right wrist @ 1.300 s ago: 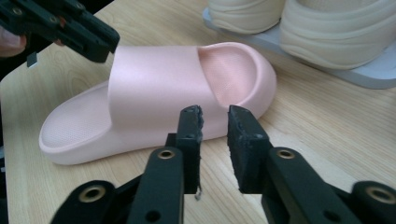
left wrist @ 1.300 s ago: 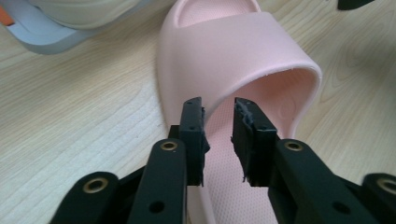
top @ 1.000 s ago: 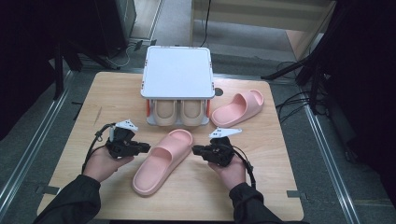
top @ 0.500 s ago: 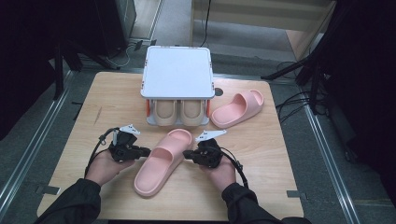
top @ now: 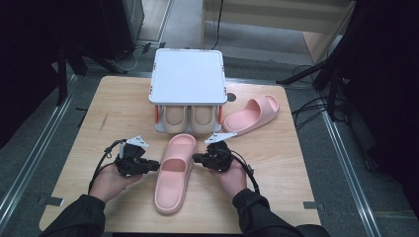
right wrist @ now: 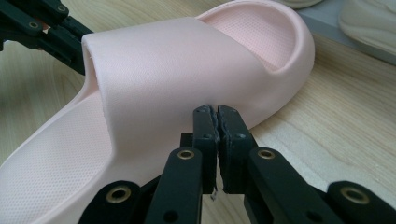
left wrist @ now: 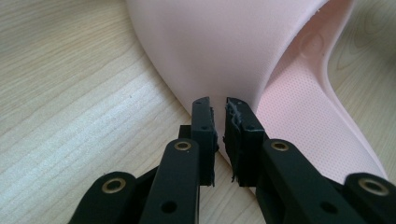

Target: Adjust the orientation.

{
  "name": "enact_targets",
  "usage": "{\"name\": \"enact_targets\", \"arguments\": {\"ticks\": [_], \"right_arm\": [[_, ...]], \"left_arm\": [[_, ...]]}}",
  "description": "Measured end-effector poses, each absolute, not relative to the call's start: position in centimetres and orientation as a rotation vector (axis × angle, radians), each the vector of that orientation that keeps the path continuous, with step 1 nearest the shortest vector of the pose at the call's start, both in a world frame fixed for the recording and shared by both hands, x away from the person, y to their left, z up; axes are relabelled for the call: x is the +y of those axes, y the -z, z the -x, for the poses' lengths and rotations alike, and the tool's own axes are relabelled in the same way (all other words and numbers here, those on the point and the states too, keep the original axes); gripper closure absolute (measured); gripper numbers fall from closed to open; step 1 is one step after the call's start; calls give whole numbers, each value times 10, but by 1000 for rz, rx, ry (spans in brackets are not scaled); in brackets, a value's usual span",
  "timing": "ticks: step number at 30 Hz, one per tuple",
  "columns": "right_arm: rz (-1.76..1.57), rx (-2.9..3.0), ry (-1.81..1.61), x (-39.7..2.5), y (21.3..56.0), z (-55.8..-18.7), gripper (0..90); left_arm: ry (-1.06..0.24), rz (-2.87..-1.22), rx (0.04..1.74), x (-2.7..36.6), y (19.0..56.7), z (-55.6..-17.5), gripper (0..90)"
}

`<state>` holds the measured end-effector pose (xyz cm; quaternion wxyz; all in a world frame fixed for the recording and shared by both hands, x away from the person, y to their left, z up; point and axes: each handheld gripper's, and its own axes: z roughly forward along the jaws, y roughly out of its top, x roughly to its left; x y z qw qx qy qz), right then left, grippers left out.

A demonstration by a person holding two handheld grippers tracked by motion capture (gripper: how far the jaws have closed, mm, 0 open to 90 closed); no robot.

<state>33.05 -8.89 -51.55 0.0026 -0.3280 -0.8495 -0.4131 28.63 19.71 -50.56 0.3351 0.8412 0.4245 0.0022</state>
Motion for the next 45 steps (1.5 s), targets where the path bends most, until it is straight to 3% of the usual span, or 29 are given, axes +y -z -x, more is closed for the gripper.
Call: {"name": "enact_targets", "arguments": {"ticks": [7,15,25,30,40,45], "right_arm": [[1023,-2687,1287,-88,514,-336,854],[1035,-2685,1318,-95,510,-336,789],[1067,-2669,1350,-107,506,-335,752],[1076,-2678,1369,-113,502,-335,770],[1160,-2642,1411,-138,489,-345,893],[1206,-2638,1424,-150,484,-352,900]], "left_arm": [[4,-2193,1101,197,505,-286,766],[2,-2123,1112,207,495,-286,598],[-2,-2118,1095,209,488,-289,535],[2,-2114,1093,210,488,-292,516],[-10,-2103,1100,215,486,-294,501],[-12,-2095,1108,218,486,-294,501]]}}
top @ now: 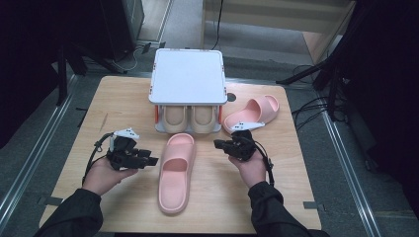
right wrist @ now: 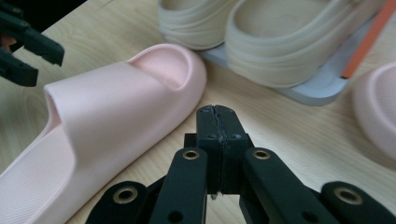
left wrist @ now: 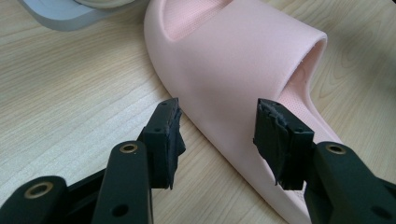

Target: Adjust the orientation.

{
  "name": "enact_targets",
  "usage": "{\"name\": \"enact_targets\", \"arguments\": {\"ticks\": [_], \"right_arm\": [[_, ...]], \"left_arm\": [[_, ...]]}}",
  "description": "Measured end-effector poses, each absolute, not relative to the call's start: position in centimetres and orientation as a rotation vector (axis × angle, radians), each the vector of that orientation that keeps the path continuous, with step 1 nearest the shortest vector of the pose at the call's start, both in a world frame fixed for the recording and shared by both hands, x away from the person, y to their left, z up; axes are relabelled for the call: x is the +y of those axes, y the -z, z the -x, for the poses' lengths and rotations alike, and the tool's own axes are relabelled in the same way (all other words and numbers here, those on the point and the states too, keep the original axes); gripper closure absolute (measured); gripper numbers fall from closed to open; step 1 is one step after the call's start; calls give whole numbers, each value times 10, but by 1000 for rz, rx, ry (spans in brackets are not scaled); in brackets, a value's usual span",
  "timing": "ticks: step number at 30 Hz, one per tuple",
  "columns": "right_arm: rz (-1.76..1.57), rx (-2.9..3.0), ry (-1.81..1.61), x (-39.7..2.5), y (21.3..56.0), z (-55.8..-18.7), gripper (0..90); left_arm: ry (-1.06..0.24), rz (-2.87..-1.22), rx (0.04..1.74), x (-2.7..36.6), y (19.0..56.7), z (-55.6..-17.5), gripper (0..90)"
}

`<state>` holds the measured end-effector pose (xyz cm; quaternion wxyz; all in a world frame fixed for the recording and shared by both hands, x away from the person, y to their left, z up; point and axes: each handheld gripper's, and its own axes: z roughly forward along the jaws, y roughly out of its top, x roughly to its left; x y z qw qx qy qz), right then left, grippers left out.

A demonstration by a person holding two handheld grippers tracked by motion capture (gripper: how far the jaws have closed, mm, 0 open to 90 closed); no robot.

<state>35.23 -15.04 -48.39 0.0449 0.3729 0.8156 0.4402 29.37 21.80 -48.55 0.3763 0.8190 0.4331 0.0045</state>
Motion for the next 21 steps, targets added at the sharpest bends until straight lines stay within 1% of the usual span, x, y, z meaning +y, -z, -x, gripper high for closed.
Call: {"name": "enact_targets", "arguments": {"ticks": [10,21], "right_arm": [[-1209,2443,-1321,-175,477,-365,900],[-1374,2316,-1313,-210,486,-402,900]], "left_arm": [[-14,-2092,1111,219,484,-293,488],[-33,-2085,1113,220,482,-289,487]]}}
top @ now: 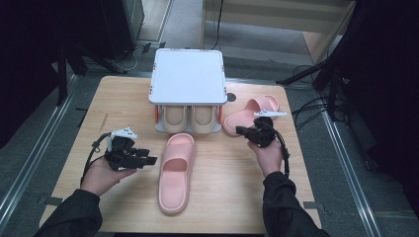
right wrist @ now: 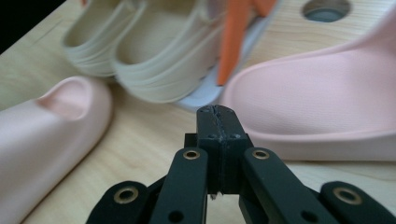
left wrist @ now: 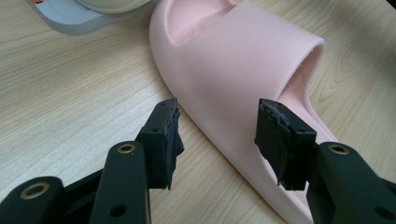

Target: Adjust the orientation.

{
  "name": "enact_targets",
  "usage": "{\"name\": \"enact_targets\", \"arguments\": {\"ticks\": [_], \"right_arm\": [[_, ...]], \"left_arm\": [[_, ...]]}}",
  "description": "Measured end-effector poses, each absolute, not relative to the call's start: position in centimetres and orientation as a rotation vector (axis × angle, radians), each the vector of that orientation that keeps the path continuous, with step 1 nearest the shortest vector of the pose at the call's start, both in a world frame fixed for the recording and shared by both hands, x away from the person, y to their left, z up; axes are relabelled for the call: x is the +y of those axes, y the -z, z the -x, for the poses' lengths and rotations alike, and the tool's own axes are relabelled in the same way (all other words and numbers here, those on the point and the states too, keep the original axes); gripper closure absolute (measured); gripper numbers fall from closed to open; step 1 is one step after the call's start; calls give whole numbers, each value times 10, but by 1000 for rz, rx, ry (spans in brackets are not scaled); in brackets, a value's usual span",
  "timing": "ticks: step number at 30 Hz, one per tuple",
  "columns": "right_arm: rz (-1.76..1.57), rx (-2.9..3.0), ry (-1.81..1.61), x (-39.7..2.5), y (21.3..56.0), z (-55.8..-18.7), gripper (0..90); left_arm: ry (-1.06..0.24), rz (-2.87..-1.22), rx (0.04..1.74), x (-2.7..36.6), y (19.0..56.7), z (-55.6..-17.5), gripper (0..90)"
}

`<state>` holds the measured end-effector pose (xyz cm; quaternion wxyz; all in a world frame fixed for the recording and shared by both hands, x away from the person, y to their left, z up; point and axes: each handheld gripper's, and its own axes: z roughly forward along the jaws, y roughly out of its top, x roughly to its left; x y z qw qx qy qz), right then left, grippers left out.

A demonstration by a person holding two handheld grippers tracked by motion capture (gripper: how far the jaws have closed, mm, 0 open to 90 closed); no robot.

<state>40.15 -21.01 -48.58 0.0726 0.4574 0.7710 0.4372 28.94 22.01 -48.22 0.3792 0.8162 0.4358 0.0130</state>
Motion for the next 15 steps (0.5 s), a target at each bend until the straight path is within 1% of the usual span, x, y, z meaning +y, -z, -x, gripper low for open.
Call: {"name": "enact_targets", "arguments": {"ticks": [6,15], "right_arm": [[-1447,2259,-1312,-225,490,-422,900],[-1499,2214,-1249,-234,497,-446,893]], "left_arm": [[-60,-2080,1131,224,482,-283,486],[-74,-2064,1161,232,482,-276,486]]}}
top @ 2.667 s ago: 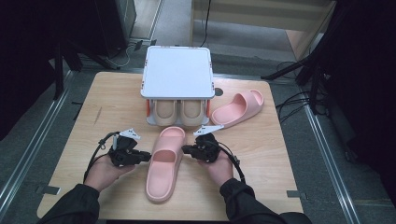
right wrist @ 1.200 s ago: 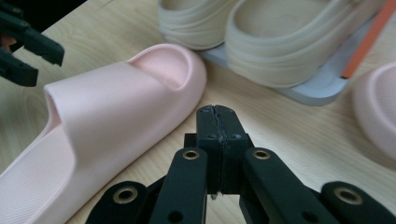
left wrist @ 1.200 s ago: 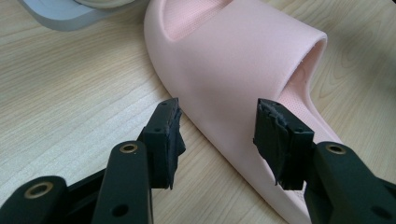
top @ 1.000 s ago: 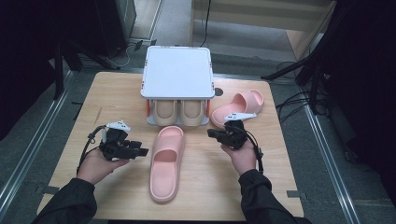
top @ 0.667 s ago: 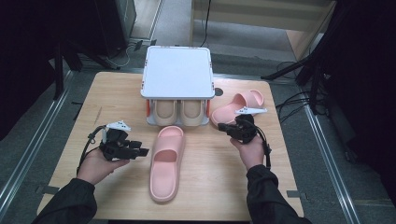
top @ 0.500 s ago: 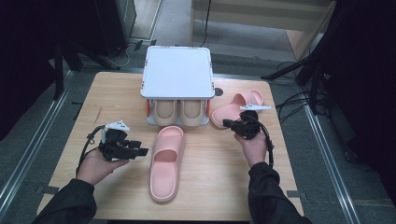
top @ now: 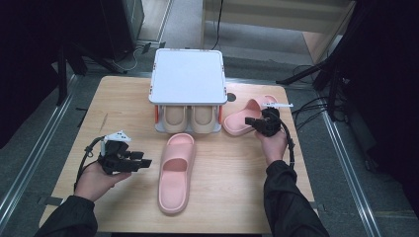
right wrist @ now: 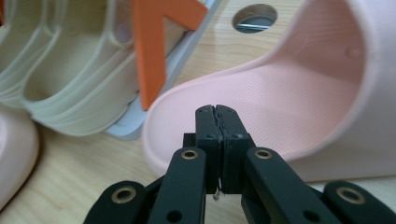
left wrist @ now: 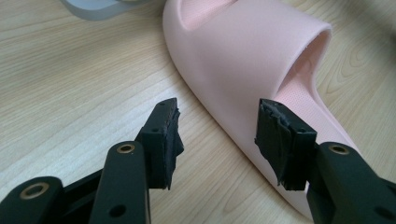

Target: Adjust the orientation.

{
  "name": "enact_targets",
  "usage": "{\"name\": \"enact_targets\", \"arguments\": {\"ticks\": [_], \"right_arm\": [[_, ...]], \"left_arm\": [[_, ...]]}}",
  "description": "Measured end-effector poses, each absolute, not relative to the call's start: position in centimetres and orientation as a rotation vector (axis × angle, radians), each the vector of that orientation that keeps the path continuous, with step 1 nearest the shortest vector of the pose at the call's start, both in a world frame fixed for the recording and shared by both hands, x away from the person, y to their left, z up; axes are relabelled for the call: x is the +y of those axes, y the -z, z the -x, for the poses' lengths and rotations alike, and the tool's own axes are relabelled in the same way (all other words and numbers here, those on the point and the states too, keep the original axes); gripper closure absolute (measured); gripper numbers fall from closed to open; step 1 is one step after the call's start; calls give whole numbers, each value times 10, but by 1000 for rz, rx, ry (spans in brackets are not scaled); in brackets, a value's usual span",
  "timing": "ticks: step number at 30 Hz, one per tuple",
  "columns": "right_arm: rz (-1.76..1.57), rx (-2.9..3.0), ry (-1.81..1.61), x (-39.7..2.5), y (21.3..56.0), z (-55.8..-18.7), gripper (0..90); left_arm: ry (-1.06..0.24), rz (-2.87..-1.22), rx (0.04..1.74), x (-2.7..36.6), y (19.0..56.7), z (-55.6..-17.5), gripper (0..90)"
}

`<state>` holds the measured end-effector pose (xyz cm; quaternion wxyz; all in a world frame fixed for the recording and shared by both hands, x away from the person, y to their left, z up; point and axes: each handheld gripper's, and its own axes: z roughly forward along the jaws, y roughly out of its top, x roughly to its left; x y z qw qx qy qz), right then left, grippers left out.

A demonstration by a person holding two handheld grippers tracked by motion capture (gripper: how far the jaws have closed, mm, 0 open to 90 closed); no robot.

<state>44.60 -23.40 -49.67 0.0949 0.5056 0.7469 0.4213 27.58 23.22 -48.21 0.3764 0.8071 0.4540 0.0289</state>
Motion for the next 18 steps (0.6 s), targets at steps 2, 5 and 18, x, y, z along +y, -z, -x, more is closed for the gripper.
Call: {"name": "enact_targets", "arguments": {"ticks": [2,5,18], "right_arm": [[-1517,2199,-1231,-236,500,-453,900],[-1549,2177,-1243,-239,504,-456,900],[-1617,2151,-1190,-250,513,-461,900]], "left_arm": [[-76,-2051,1163,234,481,-274,485],[-66,-2040,1162,233,481,-274,488],[-69,-2051,1168,232,483,-276,488]]}}
